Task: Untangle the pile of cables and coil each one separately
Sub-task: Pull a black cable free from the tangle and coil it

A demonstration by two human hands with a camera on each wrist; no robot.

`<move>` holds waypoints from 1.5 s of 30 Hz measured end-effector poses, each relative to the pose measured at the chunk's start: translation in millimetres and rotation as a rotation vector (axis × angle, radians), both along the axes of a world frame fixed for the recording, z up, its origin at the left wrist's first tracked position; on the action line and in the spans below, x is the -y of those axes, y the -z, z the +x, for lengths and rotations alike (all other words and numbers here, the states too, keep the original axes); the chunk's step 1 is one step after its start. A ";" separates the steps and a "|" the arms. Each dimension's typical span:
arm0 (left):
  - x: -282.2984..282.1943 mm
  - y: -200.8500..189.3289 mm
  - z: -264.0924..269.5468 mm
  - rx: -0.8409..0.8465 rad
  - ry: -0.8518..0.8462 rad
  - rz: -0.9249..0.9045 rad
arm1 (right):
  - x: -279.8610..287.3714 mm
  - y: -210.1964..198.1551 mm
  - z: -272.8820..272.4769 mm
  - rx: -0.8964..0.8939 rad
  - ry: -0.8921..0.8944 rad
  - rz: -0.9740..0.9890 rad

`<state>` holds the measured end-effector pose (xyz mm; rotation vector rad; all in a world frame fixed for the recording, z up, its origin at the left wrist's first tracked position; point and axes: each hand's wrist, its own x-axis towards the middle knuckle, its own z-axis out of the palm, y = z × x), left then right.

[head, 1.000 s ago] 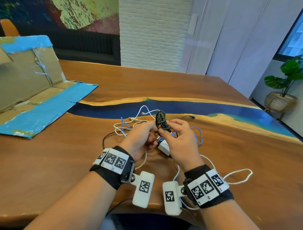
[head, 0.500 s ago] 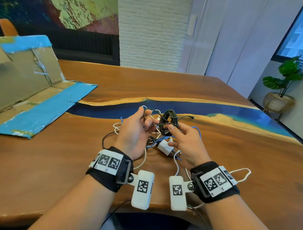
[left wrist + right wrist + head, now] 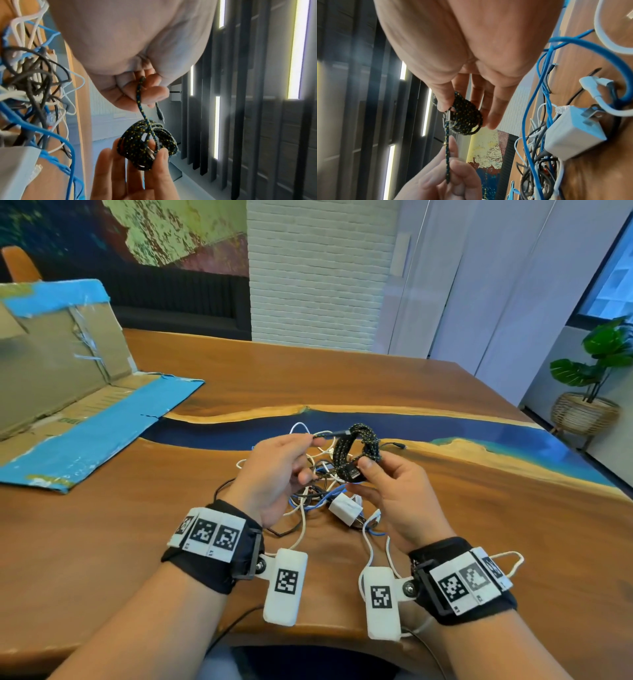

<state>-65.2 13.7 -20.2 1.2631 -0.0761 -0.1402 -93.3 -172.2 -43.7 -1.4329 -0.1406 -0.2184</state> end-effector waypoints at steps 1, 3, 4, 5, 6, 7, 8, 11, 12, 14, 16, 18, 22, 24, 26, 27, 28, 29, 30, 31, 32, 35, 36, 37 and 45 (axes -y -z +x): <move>-0.7 0.3 1.2 -0.003 -0.044 -0.010 | -1.3 -0.8 -1.5 0.002 -0.021 0.037; -0.1 1.0 2.6 -0.038 -0.122 -0.086 | -3.3 -1.8 -4.1 0.011 -0.055 0.107; 0.1 1.2 2.5 -0.057 -0.140 -0.119 | -4.3 -2.3 -5.5 0.014 -0.070 0.134; 0.3 1.5 2.6 -0.070 -0.141 -0.122 | -5.3 -2.9 -6.3 0.016 -0.085 0.153; 0.4 1.6 2.1 -0.073 -0.128 -0.097 | -5.7 -3.9 -7.2 0.017 -0.104 0.168; 1.1 2.5 2.2 -0.070 -0.107 -0.054 | -5.5 -4.6 -7.7 0.018 -0.125 0.179; 1.2 3.6 2.4 -0.064 -0.078 -0.009 | -5.2 -5.5 -8.3 0.018 -0.152 0.185; -0.5 8.8 5.1 -0.028 0.044 0.093 | -3.2 -5.3 -8.2 0.007 -0.223 0.193; -1.2 9.3 5.1 -0.021 0.086 0.089 | -2.6 -5.3 -8.4 0.000 -0.240 0.201; -1.0 8.1 3.3 -0.013 0.159 0.031 | -2.7 -5.6 -9.3 -0.019 -0.274 0.239; 1.0 4.4 -1.6 0.010 0.254 -0.015 | -3.9 -6.5 -11.2 -0.036 -0.305 0.274; 4.4 0.5 -7.6 0.019 0.314 -0.063 | -5.5 -8.8 -12.5 -0.052 -0.329 0.292; 12.9 2.8 -11.9 -0.032 0.298 -0.098 | -4.5 -10.8 -11.7 -0.087 -0.341 0.252; 16.1 5.7 -13.0 -0.034 0.259 -0.125 | -2.5 -9.9 -11.2 -0.112 -0.331 0.263; 18.2 4.8 -15.2 -0.040 0.259 -0.167 | -0.7 -9.6 -11.7 -0.126 -0.312 0.276; 18.5 4.0 -16.3 -0.041 0.264 -0.176 | 0.1 -8.9 -11.8 -0.128 -0.306 0.280; 18.4 3.4 -17.4 -0.046 0.276 -0.187 | -0.1 -9.0 -12.1 -0.129 -0.303 0.276; 18.5 3.6 -18.5 -0.040 0.293 -0.204 | 0.0 -7.8 -11.7 -0.130 -0.301 0.266; 18.2 5.0 -18.9 -0.032 0.306 -0.228 | -0.7 -7.9 -11.8 -0.131 -0.306 0.256; 18.6 6.6 -19.4 -0.012 0.310 -0.241 | -0.9 -6.7 -10.9 -0.133 -0.309 0.245; 20.0 7.3 -20.2 0.006 0.300 -0.240 | -1.8 -6.9 -11.2 -0.137 -0.318 0.243; 24.4 8.0 -21.2 0.026 0.224 -0.177 | -5.9 -7.5 -10.5 -0.138 -0.267 0.183; 24.7 6.9 -21.2 0.020 0.200 -0.165 | -7.7 -8.8 -10.8 -0.105 -0.198 0.133; 24.9 6.1 -20.3 0.018 0.175 -0.147 | -9.1 -10.2 -10.6 -0.048 -0.097 0.084; 26.0 3.2 -21.6 0.072 0.205 -0.045 | 0.0 -28.5 -9.6 0.258 0.139 -0.291</move>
